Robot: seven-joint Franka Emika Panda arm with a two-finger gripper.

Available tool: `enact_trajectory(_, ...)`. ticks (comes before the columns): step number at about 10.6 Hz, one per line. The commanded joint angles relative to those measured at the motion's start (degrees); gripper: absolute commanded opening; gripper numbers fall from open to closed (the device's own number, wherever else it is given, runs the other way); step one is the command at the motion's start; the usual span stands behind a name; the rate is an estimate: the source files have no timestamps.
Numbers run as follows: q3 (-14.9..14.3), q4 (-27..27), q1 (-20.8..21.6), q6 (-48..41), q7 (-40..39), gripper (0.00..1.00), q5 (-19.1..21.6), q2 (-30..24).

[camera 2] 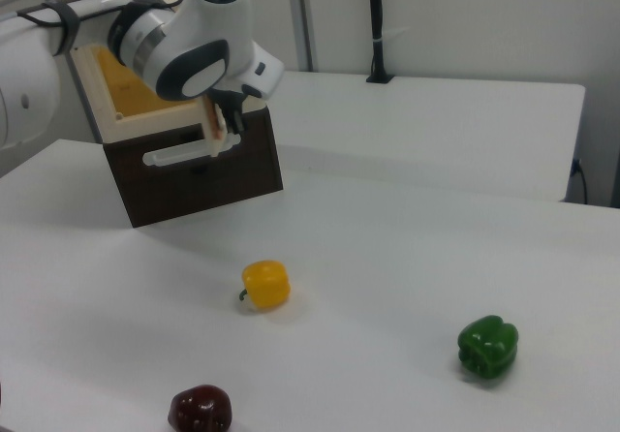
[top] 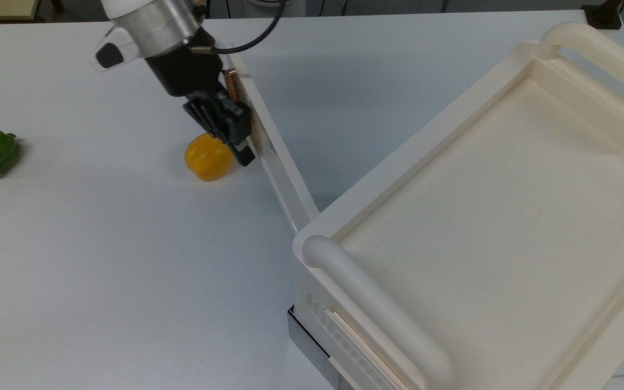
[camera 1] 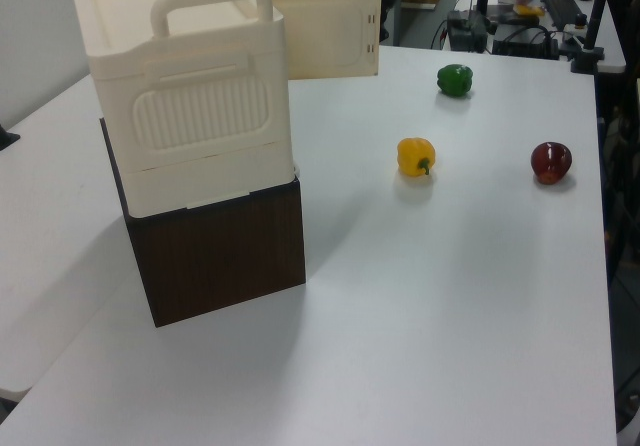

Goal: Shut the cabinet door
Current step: 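Push the cream door with the gripper, swinging it toward the cabinet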

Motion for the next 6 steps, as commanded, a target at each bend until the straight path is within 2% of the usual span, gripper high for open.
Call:
enact_trajectory(1, -0.4, 0.3, 3.8, -1.4, -2.1, 0.05, 0.9, -0.5)
enact_trajectory(3, -0.9, 1.6, 7.5, -1.2, -3.2, 0.05, 0.1, 0.0)
enact_trajectory(6, -2.4, 2.4, 13.9, -0.6, -6.7, 0.06, -4.3, 0.2)
